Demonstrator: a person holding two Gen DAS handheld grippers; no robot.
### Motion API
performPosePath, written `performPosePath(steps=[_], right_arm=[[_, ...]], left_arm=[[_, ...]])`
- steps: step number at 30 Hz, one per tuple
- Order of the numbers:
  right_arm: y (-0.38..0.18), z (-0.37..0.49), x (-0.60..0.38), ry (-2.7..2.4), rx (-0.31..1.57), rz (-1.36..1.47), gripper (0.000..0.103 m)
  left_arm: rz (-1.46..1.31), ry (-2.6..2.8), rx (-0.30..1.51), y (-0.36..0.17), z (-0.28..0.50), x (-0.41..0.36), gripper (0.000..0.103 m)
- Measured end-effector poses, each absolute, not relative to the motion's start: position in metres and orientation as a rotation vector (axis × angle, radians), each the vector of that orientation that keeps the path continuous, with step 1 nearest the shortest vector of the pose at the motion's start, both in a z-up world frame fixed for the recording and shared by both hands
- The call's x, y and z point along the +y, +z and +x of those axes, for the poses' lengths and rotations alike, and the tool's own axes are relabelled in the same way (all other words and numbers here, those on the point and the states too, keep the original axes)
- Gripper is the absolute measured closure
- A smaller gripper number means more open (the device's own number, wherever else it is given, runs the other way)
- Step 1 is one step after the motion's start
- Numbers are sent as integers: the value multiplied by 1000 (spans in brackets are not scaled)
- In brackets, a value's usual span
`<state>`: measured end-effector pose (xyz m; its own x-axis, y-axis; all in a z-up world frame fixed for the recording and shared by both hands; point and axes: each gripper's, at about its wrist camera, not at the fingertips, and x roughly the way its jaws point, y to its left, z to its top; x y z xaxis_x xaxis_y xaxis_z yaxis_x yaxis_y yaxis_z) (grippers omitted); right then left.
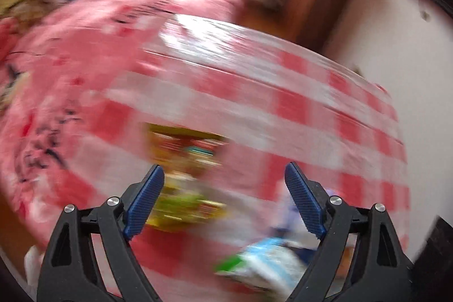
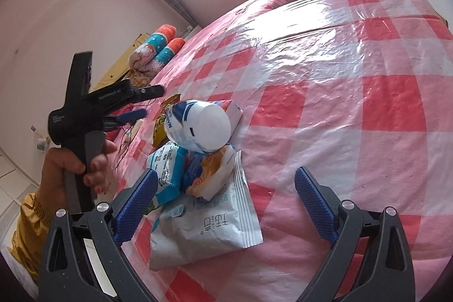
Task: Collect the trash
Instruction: 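Push through the snack pile with the left tool and grasp the yellow chip bag, then grasp the white DAY bag with the right tool while the left holds the chip bag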
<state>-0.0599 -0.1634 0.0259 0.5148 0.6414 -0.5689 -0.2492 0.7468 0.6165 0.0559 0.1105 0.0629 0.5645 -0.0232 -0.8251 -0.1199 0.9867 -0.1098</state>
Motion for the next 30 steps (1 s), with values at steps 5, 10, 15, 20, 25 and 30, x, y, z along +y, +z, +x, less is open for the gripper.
performPosePath(steps=[5,10,15,20,25,30], right_arm=[[27,-60,-161,568,882,486,7],[29,-62,-153,574,887,454,7],[29,-64,-138,584,897,380,7],[28,-67,-127,594,899,331,7],[28,-69,-125,600,893,330,7],[30,-67,-121,607,888,322,7]], left_arm=[[-296,132,1012,45,66,148,15],[-298,120,1042,25,74,143,15],[-228,133,1034,17,80,129,17],[-186,126,1025,14,81,122,44],[-172,113,1007,15,77,116,59],[-191,104,996,16,67,119,62]])
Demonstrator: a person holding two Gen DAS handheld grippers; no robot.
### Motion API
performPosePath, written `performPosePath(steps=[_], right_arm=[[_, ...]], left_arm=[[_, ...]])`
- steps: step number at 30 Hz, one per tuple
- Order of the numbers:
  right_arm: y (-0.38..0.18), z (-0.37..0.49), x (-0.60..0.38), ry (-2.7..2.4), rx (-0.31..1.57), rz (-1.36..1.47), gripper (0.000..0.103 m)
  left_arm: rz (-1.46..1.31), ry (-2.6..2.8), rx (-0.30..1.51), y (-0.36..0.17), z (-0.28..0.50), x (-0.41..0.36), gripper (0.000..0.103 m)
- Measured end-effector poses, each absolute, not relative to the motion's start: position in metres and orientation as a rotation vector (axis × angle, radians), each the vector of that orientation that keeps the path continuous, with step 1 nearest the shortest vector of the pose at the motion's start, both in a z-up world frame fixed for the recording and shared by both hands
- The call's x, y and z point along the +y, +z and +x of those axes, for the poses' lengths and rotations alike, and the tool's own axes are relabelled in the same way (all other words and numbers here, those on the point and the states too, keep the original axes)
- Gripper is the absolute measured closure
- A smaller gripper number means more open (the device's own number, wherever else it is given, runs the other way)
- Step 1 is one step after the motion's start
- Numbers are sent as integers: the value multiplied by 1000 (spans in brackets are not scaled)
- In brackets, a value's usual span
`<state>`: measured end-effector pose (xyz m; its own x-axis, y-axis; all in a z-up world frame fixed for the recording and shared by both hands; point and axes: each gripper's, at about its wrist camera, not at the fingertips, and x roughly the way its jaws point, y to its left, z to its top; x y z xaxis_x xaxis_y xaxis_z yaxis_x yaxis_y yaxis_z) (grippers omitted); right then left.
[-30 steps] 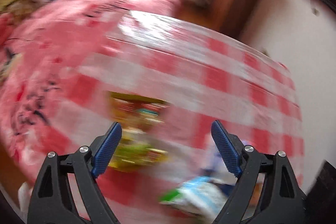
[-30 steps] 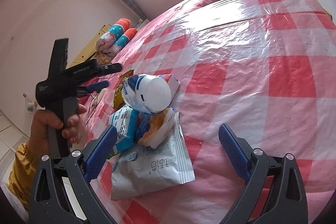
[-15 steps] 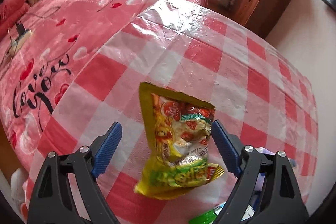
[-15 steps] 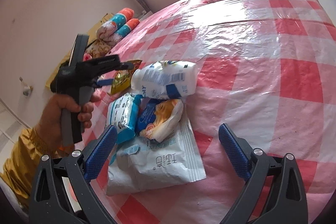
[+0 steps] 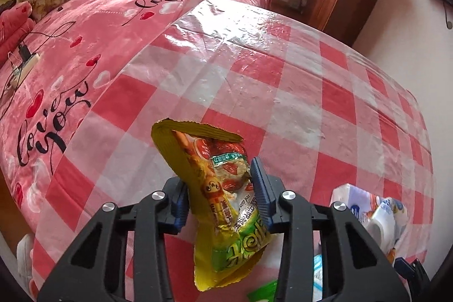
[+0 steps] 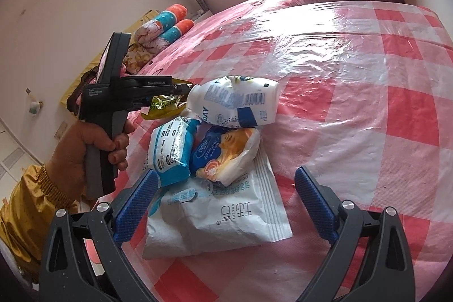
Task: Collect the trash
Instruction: 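Grasp the white DAY bag with the right tool while the left holds the chip bag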
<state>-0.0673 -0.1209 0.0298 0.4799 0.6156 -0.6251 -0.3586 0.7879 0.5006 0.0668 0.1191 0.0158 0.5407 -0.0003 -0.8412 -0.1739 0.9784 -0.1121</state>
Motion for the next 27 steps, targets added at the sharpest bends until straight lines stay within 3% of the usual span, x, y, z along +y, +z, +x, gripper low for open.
performPosePath(steps=[27], right_arm=[[28,-56,-94,540,880,219,7]], left_arm=[[-396,-46,941,12,-39,156,65]])
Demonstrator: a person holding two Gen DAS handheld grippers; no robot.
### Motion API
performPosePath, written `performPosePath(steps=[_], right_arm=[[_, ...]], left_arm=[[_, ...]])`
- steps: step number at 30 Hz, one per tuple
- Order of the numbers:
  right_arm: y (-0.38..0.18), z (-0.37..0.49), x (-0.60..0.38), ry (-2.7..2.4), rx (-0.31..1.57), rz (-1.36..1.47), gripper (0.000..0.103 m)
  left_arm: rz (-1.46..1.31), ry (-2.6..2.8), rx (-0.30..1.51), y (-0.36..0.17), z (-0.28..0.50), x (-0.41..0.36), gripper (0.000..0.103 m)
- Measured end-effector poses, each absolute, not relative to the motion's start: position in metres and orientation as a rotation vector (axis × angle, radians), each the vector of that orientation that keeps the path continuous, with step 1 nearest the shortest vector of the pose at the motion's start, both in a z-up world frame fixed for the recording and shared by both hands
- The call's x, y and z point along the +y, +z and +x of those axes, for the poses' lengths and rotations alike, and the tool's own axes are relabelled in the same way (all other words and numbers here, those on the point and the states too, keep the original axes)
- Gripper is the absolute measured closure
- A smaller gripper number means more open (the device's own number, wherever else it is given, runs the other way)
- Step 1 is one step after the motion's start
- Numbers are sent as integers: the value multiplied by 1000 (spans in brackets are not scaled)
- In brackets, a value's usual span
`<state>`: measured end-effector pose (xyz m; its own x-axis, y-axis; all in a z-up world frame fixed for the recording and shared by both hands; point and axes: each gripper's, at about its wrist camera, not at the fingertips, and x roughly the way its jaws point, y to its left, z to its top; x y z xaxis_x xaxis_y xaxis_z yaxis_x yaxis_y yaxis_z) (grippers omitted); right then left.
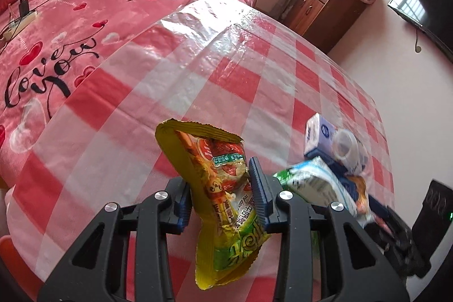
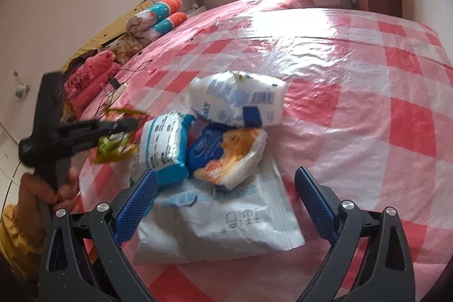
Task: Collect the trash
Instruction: 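Grasp the white DAY bag with the right tool while the left holds the chip bag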
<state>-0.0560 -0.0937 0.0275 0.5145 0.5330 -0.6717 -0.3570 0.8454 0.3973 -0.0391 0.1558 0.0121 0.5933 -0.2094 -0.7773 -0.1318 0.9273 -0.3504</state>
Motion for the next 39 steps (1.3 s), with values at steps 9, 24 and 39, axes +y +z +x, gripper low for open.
performPosePath(steps=[9,24,39], right_arm=[[35,-35,-88,508,859,199,8],[32,15,-45,504,870,-248,9],[23,29,-37,663,889,-321,37]], left_arm=[[-419,-86,944,6,-59,161,65],[-430,-143,949,3,-72,160,65],[-431,-145,938,1,-67,158,65]])
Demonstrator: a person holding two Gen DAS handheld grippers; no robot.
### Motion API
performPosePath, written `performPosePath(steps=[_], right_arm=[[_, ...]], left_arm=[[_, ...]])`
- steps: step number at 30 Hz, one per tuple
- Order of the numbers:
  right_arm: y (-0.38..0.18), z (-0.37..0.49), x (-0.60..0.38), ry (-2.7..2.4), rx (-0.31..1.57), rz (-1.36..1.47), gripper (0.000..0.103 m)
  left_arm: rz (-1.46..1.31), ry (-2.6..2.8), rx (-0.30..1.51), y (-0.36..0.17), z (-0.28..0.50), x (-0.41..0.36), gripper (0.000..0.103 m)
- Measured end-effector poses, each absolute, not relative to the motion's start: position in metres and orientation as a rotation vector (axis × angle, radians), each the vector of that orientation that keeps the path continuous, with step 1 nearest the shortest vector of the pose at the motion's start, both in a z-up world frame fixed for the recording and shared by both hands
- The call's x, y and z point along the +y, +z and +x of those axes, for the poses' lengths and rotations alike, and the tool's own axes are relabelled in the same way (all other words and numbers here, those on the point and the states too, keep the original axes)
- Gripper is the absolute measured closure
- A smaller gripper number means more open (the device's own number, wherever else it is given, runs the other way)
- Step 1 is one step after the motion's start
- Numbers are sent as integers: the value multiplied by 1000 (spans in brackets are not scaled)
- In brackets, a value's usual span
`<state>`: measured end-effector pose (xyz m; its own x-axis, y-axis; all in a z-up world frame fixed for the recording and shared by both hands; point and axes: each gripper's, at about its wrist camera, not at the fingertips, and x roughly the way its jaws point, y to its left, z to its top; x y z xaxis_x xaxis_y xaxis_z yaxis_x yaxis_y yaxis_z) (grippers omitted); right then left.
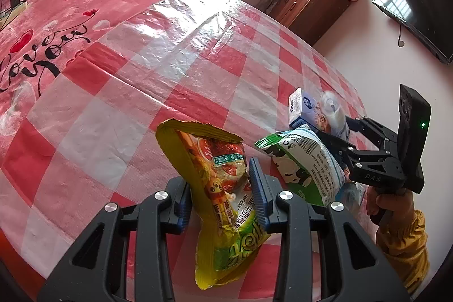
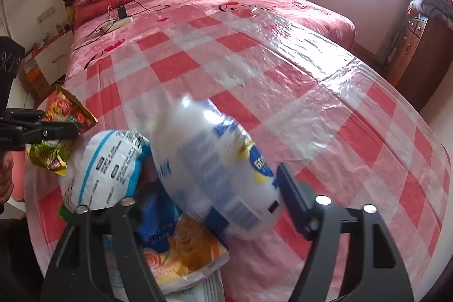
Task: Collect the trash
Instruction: 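Grasp the white DAY bag with the right tool while the left holds the chip bag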
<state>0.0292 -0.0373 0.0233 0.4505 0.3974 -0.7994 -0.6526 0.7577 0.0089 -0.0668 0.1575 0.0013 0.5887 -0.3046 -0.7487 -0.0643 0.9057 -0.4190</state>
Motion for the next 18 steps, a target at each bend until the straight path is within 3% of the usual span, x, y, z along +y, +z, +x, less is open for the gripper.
performPosePath(steps=[3,7,18], right_arm=[[24,26,-41,667,902,-291,49],[26,19,-44,644,897,-264,56],[50,-13,-57,567,804,-185,60]], left_arm=[[-435,-143,933,1,-68,157,65],[-442,-146,931,1,-71,157,65],[-453,-164,931,0,-79,156,65]])
